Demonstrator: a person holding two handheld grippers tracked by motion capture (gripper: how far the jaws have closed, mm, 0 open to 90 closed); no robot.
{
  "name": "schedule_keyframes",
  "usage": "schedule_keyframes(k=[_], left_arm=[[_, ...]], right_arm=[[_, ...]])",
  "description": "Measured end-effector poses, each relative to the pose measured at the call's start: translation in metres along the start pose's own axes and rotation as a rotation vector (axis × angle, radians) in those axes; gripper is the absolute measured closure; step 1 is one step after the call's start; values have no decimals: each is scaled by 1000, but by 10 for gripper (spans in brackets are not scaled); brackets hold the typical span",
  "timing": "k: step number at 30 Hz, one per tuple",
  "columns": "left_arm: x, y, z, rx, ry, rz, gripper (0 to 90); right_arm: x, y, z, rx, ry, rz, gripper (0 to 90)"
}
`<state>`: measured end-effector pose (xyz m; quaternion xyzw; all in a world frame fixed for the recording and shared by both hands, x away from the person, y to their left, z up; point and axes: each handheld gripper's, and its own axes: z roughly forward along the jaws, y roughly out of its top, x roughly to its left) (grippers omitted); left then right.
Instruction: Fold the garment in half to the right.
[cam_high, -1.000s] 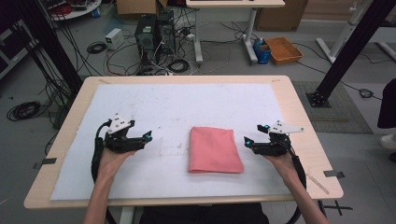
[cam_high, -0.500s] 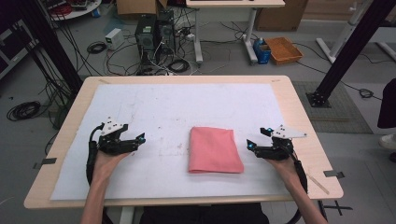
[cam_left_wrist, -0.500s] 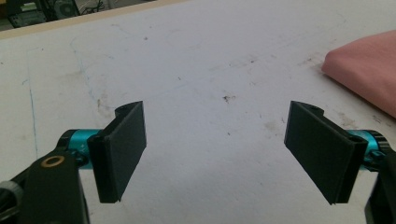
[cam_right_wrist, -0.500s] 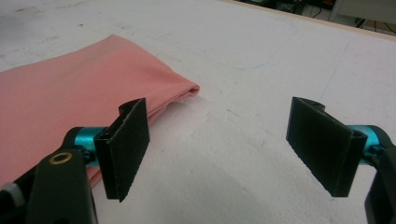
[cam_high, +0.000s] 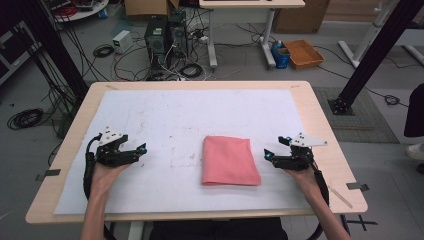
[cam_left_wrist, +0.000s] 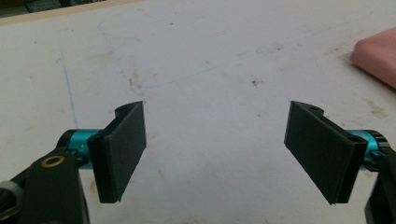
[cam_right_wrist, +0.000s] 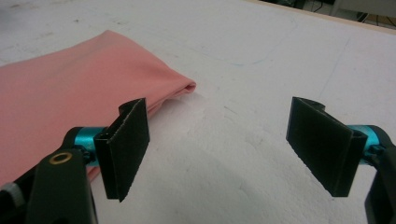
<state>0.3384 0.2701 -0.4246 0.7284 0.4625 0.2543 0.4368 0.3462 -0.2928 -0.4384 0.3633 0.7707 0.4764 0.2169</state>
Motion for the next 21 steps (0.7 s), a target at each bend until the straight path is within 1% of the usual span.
schedule_keyframes(k=[3, 4, 6, 9, 11, 16, 18, 21], left_arm=[[4, -1, 1, 7, 5, 0, 209], [5, 0, 2, 13, 6, 4, 209], [5, 1, 3, 16, 11, 11, 209], [4, 2, 4, 10, 6, 8, 209], [3, 4, 5, 11, 3, 14, 209], [2, 3, 7, 18, 1, 23, 209], [2, 3, 7, 11, 3, 12, 209], [3, 2, 6, 11, 5, 10, 209]], right_arm=[[-1, -1, 0, 8, -8, -5, 212], [-1, -1, -1, 10, -7, 1, 213], [-2, -2, -2, 10, -7, 2, 213], [-2, -3, -3, 13, -8, 10, 213], [-2, -4, -5, 15, -12, 5, 213], [-3, -5, -7, 6, -12, 8, 213], [-2, -4, -7, 2, -13, 4, 213], [-1, -4, -7, -2, -11, 2, 213]])
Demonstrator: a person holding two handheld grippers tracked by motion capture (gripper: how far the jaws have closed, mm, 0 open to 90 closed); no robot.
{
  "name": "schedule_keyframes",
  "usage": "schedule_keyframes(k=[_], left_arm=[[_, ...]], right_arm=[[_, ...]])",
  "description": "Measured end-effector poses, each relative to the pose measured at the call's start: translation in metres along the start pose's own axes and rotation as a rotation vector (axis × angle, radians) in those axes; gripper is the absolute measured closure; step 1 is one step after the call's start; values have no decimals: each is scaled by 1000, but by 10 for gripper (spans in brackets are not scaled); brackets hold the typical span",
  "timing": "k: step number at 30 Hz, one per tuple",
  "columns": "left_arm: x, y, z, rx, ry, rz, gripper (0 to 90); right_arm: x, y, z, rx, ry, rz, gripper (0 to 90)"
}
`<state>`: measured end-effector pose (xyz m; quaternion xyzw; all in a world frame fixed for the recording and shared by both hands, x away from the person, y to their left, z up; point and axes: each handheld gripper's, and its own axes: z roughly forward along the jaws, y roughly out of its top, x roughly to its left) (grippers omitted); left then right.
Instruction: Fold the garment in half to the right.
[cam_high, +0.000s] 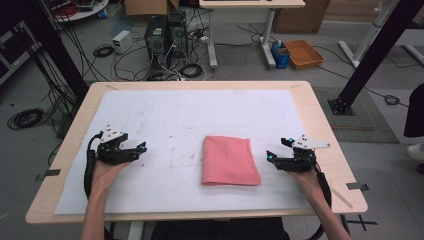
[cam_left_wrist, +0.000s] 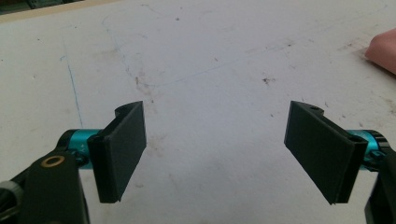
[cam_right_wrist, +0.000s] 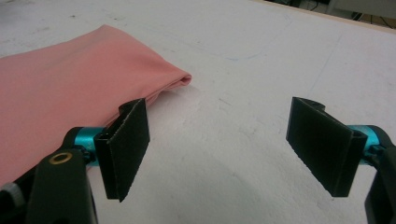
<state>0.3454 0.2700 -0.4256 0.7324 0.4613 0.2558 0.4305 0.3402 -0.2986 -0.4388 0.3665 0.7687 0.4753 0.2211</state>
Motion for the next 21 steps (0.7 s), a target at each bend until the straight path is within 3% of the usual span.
schedule_keyframes(k=[9, 21], left_arm=[[0, -2, -4, -19, -18, -10, 209], [-5, 1, -4, -15, -27, 9, 209]], right_arm=[[0, 4, -1, -22, -3, 11, 213], [2, 3, -3, -19, 2, 8, 213]])
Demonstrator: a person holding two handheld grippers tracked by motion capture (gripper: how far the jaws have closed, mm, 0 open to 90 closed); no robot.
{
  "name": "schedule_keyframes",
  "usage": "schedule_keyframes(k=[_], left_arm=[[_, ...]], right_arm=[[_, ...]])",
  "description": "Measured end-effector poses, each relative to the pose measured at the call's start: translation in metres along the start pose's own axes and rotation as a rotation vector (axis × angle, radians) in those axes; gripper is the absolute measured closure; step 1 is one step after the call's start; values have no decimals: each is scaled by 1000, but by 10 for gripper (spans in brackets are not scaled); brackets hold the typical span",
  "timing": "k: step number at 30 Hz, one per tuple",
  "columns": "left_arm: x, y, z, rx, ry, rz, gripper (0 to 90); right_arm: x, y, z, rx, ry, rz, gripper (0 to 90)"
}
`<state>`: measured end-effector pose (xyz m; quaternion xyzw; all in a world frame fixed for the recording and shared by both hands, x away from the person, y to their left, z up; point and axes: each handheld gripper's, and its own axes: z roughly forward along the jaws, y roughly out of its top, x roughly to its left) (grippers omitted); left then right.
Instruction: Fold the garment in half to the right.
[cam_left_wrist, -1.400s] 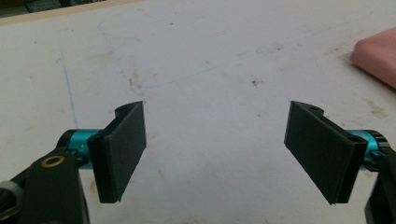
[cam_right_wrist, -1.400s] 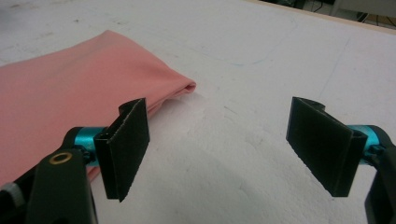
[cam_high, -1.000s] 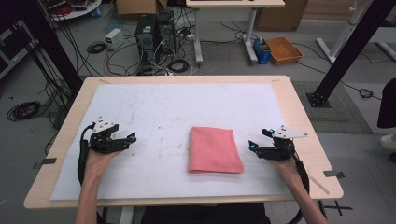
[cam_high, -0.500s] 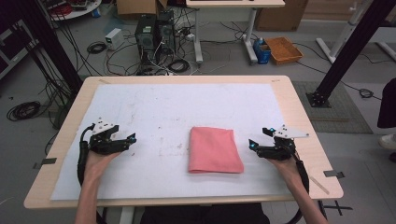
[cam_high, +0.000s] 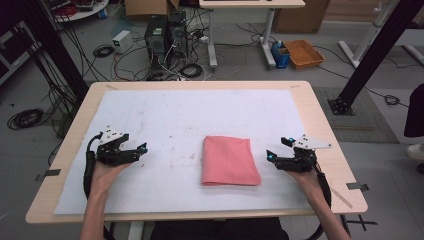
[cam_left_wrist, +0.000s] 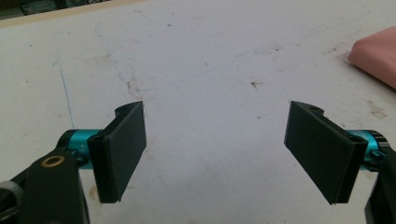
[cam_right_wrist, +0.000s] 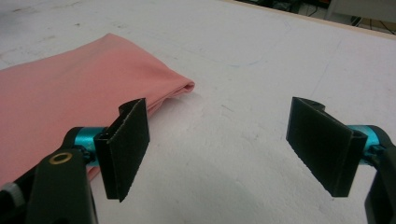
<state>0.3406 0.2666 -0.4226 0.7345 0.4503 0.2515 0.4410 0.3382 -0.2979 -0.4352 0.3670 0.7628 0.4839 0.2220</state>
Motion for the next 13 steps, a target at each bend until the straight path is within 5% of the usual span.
schedule_keyframes(k=[13], left_arm=[[0, 1, 0, 6, -7, 2, 209]], right_arm=[[0, 1, 1, 3, 9, 4, 212]])
